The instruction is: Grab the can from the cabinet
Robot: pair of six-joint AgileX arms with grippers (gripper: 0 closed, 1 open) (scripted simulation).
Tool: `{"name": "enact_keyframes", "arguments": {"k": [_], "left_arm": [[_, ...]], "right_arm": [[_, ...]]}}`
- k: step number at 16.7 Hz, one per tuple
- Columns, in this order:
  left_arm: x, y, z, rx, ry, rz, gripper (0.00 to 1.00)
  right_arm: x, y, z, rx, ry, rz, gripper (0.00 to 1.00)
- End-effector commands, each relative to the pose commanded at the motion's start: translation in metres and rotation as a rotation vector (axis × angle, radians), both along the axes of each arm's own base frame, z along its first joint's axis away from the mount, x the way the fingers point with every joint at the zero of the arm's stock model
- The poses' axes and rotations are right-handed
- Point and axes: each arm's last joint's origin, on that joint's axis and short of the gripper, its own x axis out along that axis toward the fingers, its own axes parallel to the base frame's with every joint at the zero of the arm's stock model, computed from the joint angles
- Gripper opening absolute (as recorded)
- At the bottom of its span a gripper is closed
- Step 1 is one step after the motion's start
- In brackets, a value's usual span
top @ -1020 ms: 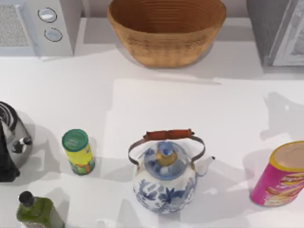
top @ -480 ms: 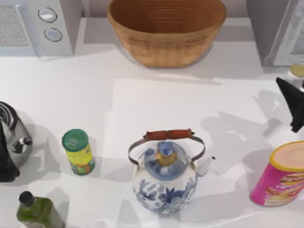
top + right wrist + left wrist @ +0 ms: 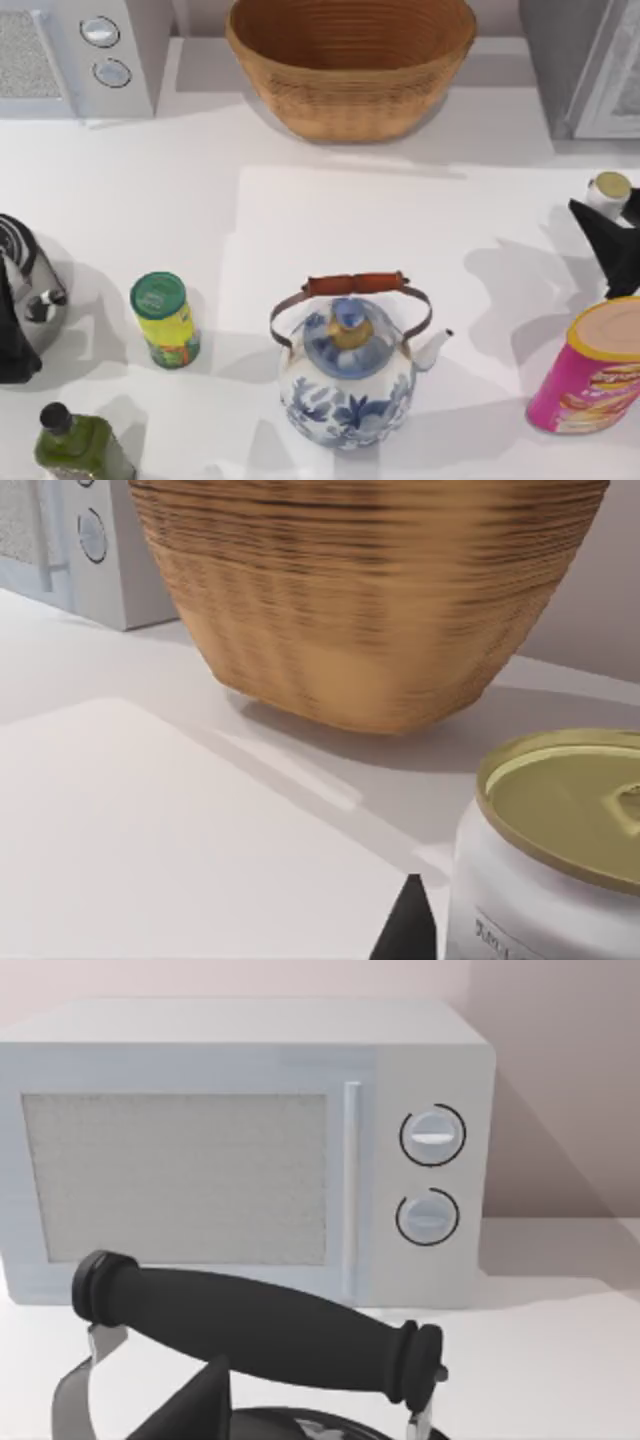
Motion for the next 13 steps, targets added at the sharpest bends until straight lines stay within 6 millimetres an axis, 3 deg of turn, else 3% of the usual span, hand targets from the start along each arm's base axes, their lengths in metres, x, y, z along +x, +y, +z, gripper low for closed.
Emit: {"name": "enact_keyframes", "arguments": {"k": [13], "left_arm": [[0.0,0.0,0.0,0.0,0.0,0.0,1.0]], "right_arm": [[0.017,0.017,-0.006,0.0,0.0,0.0,0.0]]}}
